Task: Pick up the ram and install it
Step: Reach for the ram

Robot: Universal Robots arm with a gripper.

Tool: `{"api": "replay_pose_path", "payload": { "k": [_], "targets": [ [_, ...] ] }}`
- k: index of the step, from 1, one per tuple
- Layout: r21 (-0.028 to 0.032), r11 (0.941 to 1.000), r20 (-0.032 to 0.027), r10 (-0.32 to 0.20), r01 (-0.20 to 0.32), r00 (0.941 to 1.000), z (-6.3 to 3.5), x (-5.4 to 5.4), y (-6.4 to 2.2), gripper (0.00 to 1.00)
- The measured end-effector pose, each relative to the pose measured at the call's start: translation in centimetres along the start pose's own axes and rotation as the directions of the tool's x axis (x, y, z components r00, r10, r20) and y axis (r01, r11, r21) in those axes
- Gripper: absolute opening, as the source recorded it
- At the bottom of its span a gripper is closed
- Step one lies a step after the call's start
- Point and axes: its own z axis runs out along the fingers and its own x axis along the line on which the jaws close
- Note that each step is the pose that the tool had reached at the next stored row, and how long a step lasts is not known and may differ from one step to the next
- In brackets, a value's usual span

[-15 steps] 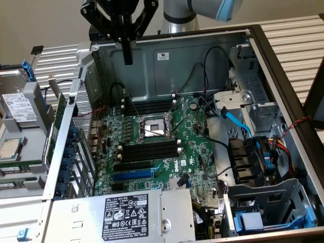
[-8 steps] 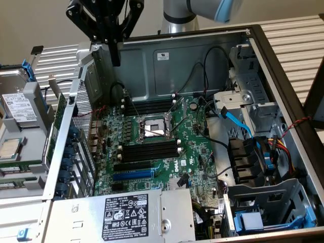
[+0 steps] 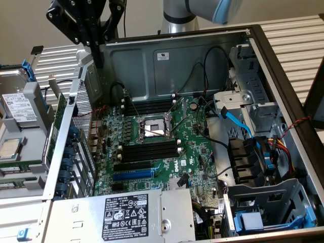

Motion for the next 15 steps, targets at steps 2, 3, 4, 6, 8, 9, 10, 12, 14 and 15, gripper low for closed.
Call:
{"api": "replay_pose_path", "payload": {
  "k": [2, 3, 4, 6, 8, 9, 10, 12, 14, 15],
  "targets": [
    [0.0, 1.0, 0.0, 0.0, 0.0, 1.0, -0.02, 0.9, -0.07, 0.11],
    [0.0001, 1.0, -0.0001, 0.0, 0.0, 1.0, -0.03, 1.3, -0.1, 0.11],
    [0.0001, 1.0, -0.0001, 0.0, 0.0, 1.0, -0.05, 1.8, -0.13, 0.11],
    [0.0, 1.0, -0.0001, 0.0, 0.0, 1.0, -0.06, 2.7, -0.21, 0.11],
    [0.0001, 1.0, 0.0, 0.0, 0.0, 1.0, -0.08, 3.6, -0.28, 0.11],
    [0.0, 1.0, 0.0, 0.0, 0.0, 1.0, -0.09, 4.0, -0.31, 0.11],
    [0.0001, 1.0, -0.0001, 0.0, 0.0, 1.0, -0.1, 4.5, -0.35, 0.11],
    [0.0, 1.0, 0.0, 0.0, 0.0, 1.0, -0.12, 5.4, -0.43, 0.11],
    [0.0, 1.0, 0.0, 0.0, 0.0, 1.0, -0.14, 6.3, -0.52, 0.11],
    [0.0, 1.0, -0.0001, 0.0, 0.0, 1.0, -0.15, 6.8, -0.57, 0.11]
  ]
}}
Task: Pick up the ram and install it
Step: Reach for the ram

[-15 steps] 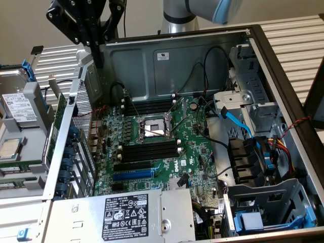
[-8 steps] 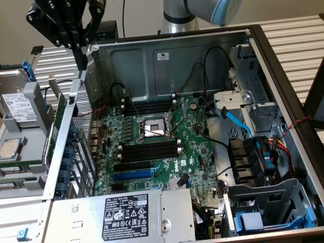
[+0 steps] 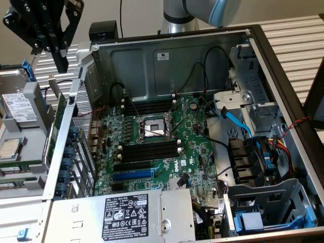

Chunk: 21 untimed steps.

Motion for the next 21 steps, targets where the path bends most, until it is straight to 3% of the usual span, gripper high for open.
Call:
{"api": "replay_pose_path", "payload": {
  "k": [21],
  "targets": [
    [-0.0014, 1.0, -0.0001, 0.0, 0.0, 1.0, -0.06, 9.5, -1.31, 0.11]
  ]
}}
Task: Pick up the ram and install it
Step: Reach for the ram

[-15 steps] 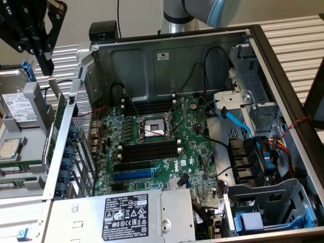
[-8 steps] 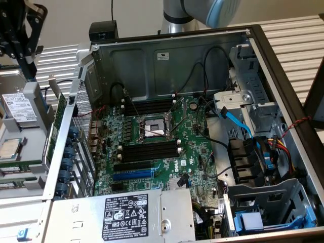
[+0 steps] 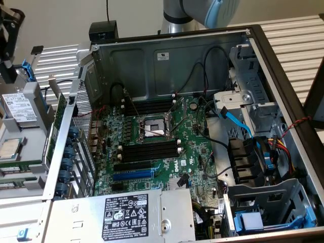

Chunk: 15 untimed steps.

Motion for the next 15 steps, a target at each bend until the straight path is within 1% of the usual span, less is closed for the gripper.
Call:
{"api": "replay_pose_path", "payload": {
  "k": [8, 15],
  "targets": [
    [-0.0001, 1.0, 0.0, 0.0, 0.0, 1.0, 0.09, 3.5, -0.38, 0.11],
    [-0.0001, 1.0, 0.0, 0.0, 0.0, 1.0, 0.07, 5.2, -0.47, 0.11]
  ]
}}
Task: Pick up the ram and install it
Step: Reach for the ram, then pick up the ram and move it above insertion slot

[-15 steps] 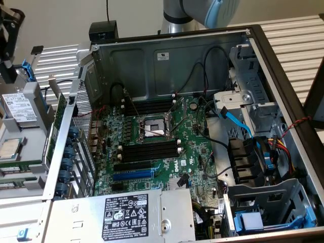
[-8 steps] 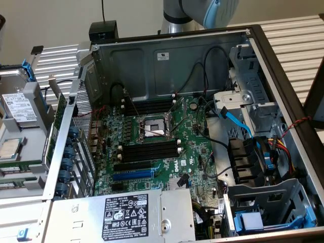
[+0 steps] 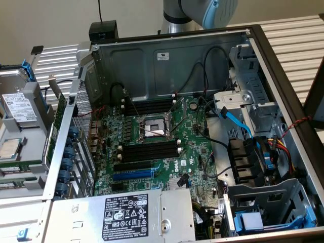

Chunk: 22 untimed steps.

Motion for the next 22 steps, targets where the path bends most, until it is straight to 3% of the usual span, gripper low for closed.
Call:
{"api": "replay_pose_path", "payload": {
  "k": [22],
  "targets": [
    [0.0001, 1.0, 0.0, 0.0, 0.0, 1.0, 0.01, 0.14, 0.37, 0.11]
  ]
}}
